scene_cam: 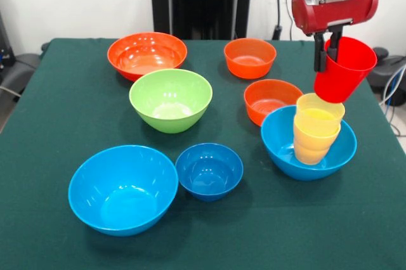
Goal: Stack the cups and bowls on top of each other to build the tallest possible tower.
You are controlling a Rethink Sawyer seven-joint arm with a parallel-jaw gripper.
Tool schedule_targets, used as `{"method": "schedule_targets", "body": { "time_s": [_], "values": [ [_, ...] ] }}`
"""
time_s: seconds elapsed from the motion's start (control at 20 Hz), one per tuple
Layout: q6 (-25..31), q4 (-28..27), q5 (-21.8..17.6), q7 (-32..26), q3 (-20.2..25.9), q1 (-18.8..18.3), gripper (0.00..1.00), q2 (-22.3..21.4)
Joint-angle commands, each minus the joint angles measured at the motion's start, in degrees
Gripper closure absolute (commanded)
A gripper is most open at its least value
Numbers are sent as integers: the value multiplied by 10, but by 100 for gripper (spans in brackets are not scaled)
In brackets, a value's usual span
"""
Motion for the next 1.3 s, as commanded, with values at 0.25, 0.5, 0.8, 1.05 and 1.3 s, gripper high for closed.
{"method": "schedule_targets", "body": {
  "time_s": [0.25,0.5,0.8,1.05,1.3],
  "values": [
    [-20,-7,-46,-49,-6,-2,100,46],
    [-21,-8,-49,-52,-5,-5,100,48],
    [-20,-11,-51,-54,-4,-4,100,50],
    [-25,-6,-53,-52,-4,-5,100,49],
    [-22,-8,-55,-51,-1,-6,100,50]
  ]
}}
